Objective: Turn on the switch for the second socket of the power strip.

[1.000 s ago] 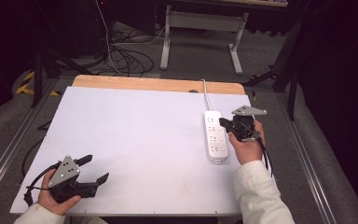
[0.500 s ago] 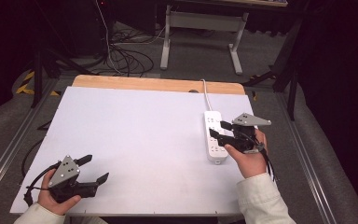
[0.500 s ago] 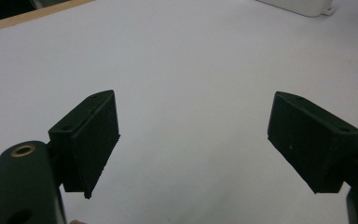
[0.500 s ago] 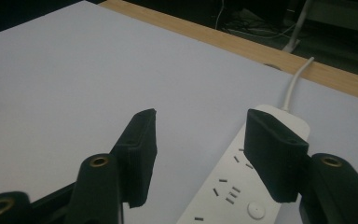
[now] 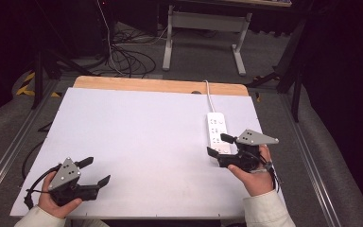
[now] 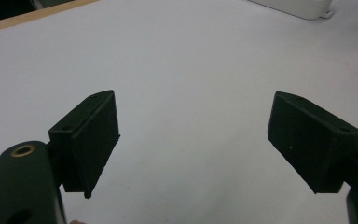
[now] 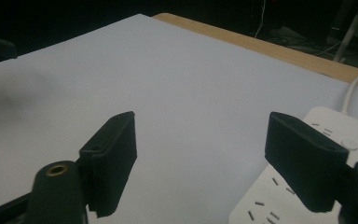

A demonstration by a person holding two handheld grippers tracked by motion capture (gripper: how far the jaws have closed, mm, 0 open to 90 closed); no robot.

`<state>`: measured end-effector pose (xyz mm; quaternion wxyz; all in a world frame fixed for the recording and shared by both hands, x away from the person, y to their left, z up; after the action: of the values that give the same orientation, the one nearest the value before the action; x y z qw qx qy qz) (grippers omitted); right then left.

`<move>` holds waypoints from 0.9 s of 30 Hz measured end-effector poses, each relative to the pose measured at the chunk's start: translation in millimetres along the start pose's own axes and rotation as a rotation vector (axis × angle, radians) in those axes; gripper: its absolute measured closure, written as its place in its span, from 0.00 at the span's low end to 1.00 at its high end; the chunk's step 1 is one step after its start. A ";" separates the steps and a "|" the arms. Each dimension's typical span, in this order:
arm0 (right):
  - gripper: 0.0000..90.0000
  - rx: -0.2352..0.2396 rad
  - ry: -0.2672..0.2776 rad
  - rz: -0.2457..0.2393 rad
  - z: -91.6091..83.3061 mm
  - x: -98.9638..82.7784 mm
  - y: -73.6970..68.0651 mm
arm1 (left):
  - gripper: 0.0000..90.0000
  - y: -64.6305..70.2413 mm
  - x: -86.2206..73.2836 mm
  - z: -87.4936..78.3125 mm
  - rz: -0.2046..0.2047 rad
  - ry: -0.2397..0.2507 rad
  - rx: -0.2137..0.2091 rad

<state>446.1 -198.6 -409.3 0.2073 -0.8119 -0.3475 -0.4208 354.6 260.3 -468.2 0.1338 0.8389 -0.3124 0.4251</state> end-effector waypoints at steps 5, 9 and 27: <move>0.24 0.010 0.001 -0.009 -0.4 -9.8 -6.9 | 0.19 3.3 0.6 -1.1 -0.004 0.004 -0.006; 0.21 0.029 0.000 -0.033 1.4 -19.4 -10.4 | 0.19 5.9 1.1 -2.6 0.001 0.005 -0.009; 0.13 0.085 -0.046 -0.101 21.9 -62.4 -24.5 | 0.17 11.9 -4.3 -8.1 -0.026 0.012 -0.025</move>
<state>414.5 -192.7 -472.1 0.2121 -0.7932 -0.4104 -0.3967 339.9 256.9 -467.2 0.1517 0.8386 -0.3058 0.4246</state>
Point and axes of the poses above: each handheld gripper's, and its own axes: z roughly forward along the jaws, x roughly out of its top, y roughly to its right, the point moved 2 cm from there along z, roughly forward along the jaws, and after that the axes turned 9 degrees about -y, right-handed, at the moved point
